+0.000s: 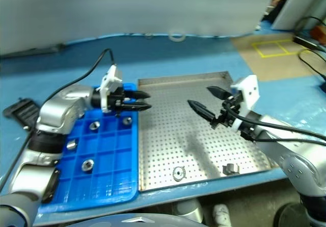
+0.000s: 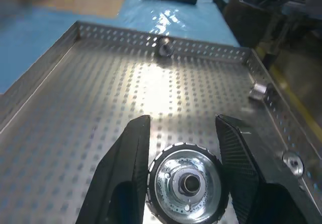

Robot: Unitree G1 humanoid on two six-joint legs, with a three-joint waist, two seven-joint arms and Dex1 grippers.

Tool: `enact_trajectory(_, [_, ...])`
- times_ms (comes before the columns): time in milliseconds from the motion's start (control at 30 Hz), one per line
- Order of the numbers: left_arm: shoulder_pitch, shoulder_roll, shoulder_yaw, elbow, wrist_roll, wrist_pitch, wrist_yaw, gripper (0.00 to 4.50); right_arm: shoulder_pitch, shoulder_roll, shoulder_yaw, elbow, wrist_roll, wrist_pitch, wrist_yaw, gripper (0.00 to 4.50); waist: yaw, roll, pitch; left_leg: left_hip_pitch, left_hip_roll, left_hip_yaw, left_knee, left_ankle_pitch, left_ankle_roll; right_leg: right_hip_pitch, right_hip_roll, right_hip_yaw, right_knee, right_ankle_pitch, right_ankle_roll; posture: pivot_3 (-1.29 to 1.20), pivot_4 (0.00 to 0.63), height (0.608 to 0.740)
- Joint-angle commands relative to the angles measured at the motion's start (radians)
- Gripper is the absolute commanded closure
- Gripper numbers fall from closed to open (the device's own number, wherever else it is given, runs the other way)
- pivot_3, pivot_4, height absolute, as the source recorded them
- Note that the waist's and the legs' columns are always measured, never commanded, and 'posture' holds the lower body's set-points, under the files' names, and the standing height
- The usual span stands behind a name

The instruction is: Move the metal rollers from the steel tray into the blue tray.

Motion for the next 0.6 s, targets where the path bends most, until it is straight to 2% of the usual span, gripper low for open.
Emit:
enact_trajectory(33, [0.129, 0.083, 0.122, -0.219, -0.067, 0.045, 0.063, 2.77, -0.162, 0.073, 0.1, 0.132, -0.109, -0.016, 0.178, 0.0, 0.065, -0.001, 0.0, 0.0, 0.0, 0.0, 0.001, 0.0, 0.0, -0.001, 0.0, 0.0, 0.003, 0.0, -0.001, -0.02, 0.15, 0.74])
enact_trajectory(200, [0.287, 0.147, 0.214, -0.355, -0.075, 0.034, 0.153, 2.77, -0.281, 0.194, 0.207, 0.247, -0.241, -0.042, 0.33, 0.0, 0.276, 0.0, 0.001, 0.001, 0.0, 0.0, 0.003, 0.004, -0.007, -0.004, 0.002, 0.002, 0.016, -0.007, -0.013, 0.11, 0.15, 0.74])
enact_trajectory(300, [0.407, 0.17, 0.287, -0.477, -0.127, 0.096, 0.208, 2.77, -0.317, 0.254, 0.237, 0.296, -0.294, -0.054, 0.394, 0.0, 0.352, -0.003, 0.001, 0.002, 0.0, 0.0, 0.005, 0.005, -0.008, -0.009, 0.007, 0.006, 0.029, -0.015, -0.042, 0.17, 0.15, 0.74])
enact_trajectory(400, [0.522, 0.174, 0.316, -0.555, -0.165, 0.13, 0.245, 2.77, -0.341, 0.298, 0.251, 0.34, -0.344, -0.07, 0.438, 0.0, 0.385, -0.004, 0.003, 0.003, -0.002, -0.001, 0.007, 0.005, -0.008, -0.006, 0.01, 0.012, 0.03, -0.015, -0.046, 0.2, 0.15, 0.74])
enact_trajectory(500, [0.593, 0.168, 0.302, -0.592, -0.18, 0.13, 0.276, 2.77, -0.338, 0.329, 0.25, 0.337, -0.373, -0.069, 0.46, 0.0, 0.393, -0.006, 0.004, 0.007, -0.001, -0.002, 0.007, 0.006, -0.01, -0.002, 0.011, 0.015, 0.03, -0.015, -0.046, 0.21, 0.15, 0.74])
enact_trajectory(600, [0.621, 0.161, 0.279, -0.588, -0.176, 0.132, 0.316, 2.77, -0.324, 0.348, 0.239, 0.32, -0.39, -0.06, 0.471, 0.0, 0.394, -0.008, 0.004, 0.008, 0.002, -0.005, 0.004, 0.008, -0.019, -0.002, 0.015, 0.016, 0.029, -0.015, -0.046, 0.2, 0.15, 0.74])
